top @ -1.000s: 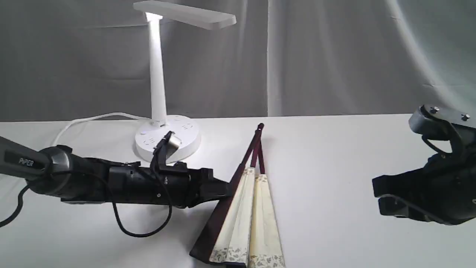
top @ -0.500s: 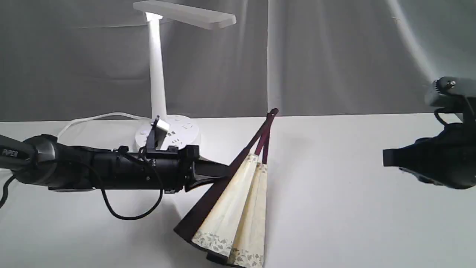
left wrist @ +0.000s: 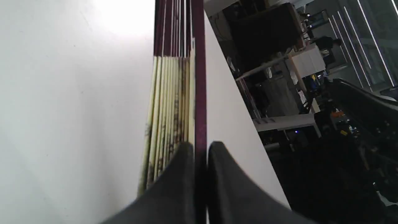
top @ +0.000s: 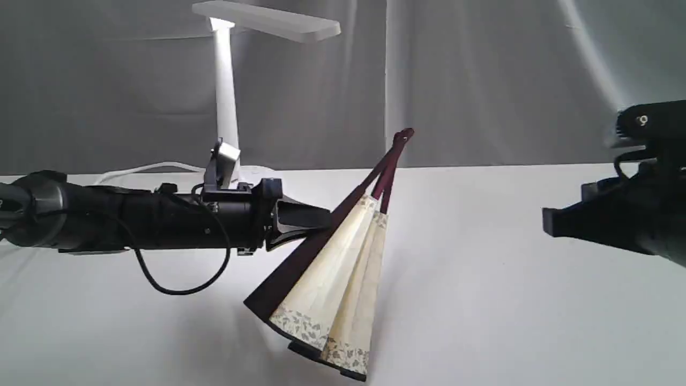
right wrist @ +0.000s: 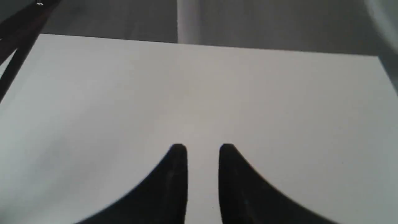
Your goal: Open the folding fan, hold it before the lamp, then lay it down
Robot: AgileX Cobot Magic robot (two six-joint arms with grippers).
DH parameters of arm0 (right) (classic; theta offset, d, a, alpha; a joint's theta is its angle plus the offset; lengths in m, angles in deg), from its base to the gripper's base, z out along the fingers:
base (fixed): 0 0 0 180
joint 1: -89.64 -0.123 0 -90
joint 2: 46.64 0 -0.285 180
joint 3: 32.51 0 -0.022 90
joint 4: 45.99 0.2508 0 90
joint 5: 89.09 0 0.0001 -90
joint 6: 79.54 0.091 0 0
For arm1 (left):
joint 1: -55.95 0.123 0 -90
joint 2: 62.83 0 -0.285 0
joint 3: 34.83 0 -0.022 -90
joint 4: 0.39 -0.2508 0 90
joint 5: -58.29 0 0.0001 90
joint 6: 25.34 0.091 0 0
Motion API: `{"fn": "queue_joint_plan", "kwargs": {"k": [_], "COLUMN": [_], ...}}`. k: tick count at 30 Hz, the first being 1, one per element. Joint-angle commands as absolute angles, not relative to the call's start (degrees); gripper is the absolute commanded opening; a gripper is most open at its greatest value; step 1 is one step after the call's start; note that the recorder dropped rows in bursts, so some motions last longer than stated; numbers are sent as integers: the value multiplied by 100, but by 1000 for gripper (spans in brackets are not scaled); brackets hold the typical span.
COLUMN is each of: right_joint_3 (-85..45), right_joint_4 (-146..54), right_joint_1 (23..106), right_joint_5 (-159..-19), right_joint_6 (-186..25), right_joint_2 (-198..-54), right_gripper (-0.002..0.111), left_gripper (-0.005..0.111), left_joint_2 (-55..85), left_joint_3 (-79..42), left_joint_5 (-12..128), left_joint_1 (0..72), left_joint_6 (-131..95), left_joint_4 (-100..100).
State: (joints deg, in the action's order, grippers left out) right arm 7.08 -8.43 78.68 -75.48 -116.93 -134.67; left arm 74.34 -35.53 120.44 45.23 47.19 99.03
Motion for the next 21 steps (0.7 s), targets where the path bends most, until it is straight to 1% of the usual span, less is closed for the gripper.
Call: {"fn": "queue_joint_plan", "kwargs": {"k": [1, 4, 7, 10, 12, 13, 17, 21], "right_joint_3": [1107, 1496, 1916, 2341, 2554, 2627, 2766, 2755], "right_joint_4": [-1045, -1045, -1056, -1528, -2218, -2447, -3602, -4070], "right_joint_1": [7488, 7297, 7288, 7288, 7288, 7288, 7288, 7288], "right_joint_5": [-6607, -5954, -5384, -4822, -4728, -4715, -4690, -4810], "right_joint_6": [-11748, -11549, -10874, -9676, -8565, -8378, -6685, -5110], "right_joint_2": [-13287, -13187, -13152, -13140, -13140, -13140, -13140, -13140], "right_gripper": [20, 20, 20, 19, 17, 15, 6, 5], "left_gripper": [0, 0, 0, 0, 0, 0, 0, 0], "left_joint_2": [7254, 7152, 7016, 6904, 6804, 6771, 6602, 6553], "left_joint_3": [-3584, -3584, -3584, -3584, -3584, -3584, -3584, -3584], "left_joint_5": [12270, 12301, 12312, 12343, 12427, 12440, 12468, 12759], "left_joint_1": [4542, 4542, 4542, 4542, 4542, 4542, 4542, 4542], "left_joint_6": [4660, 4660, 4633, 4514, 4514, 4484, 4287, 4003], "left_joint_4": [9956, 9956, 9956, 9956, 9956, 9956, 9956, 9956]}}
